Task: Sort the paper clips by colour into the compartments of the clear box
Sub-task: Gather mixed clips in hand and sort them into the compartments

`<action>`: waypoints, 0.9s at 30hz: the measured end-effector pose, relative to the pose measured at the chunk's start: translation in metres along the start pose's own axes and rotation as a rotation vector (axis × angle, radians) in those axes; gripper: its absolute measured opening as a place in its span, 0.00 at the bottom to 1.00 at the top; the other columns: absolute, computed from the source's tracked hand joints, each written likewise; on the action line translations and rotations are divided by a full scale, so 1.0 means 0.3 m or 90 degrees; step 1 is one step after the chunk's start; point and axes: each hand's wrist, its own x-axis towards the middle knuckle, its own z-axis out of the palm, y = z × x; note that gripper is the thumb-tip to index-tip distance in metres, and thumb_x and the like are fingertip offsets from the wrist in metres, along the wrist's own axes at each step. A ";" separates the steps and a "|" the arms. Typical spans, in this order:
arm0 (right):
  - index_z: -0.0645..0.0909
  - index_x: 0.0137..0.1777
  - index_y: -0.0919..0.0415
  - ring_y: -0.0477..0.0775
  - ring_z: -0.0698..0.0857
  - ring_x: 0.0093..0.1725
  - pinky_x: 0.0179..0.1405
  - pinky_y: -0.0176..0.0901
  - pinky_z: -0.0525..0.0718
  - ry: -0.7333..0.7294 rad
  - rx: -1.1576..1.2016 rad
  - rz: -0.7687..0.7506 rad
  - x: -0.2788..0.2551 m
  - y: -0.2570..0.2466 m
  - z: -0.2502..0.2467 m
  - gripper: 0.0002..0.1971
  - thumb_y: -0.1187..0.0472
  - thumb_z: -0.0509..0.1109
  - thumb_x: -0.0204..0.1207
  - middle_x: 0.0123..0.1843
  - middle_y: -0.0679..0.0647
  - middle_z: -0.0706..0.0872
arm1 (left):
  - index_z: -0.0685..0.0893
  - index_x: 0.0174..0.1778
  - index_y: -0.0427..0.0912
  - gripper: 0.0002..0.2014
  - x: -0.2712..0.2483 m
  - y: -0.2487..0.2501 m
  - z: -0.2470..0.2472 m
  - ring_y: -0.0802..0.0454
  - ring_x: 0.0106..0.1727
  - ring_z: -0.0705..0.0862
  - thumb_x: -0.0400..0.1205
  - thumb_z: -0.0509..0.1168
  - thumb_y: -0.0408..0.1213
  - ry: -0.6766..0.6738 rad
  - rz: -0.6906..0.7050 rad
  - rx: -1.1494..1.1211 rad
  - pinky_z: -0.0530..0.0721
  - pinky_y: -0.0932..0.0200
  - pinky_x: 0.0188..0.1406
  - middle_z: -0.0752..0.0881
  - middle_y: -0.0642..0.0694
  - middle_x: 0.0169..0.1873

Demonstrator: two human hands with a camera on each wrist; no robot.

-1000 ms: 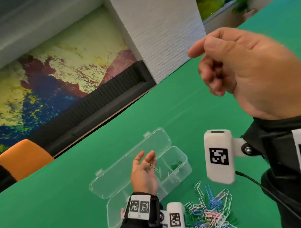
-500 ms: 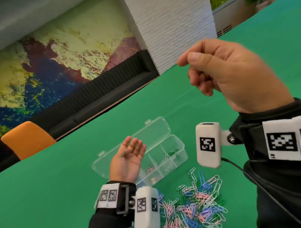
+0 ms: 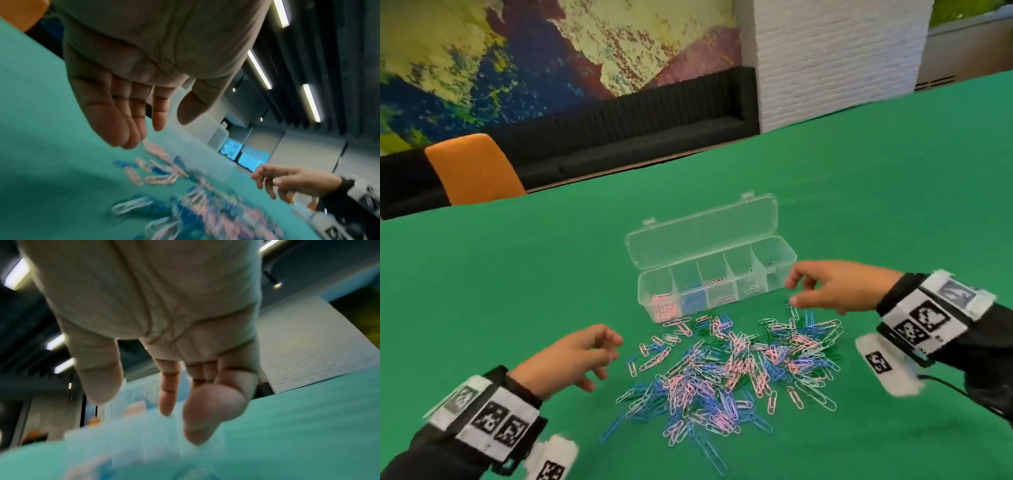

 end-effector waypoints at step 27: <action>0.68 0.66 0.52 0.60 0.79 0.52 0.47 0.45 0.79 -0.157 -0.220 -0.155 0.140 -0.353 0.379 0.29 0.57 0.77 0.68 0.65 0.59 0.68 | 0.75 0.53 0.34 0.11 0.033 -0.037 0.121 0.48 0.23 0.81 0.80 0.52 0.18 -0.056 -0.058 -0.363 0.80 0.62 0.20 0.84 0.40 0.31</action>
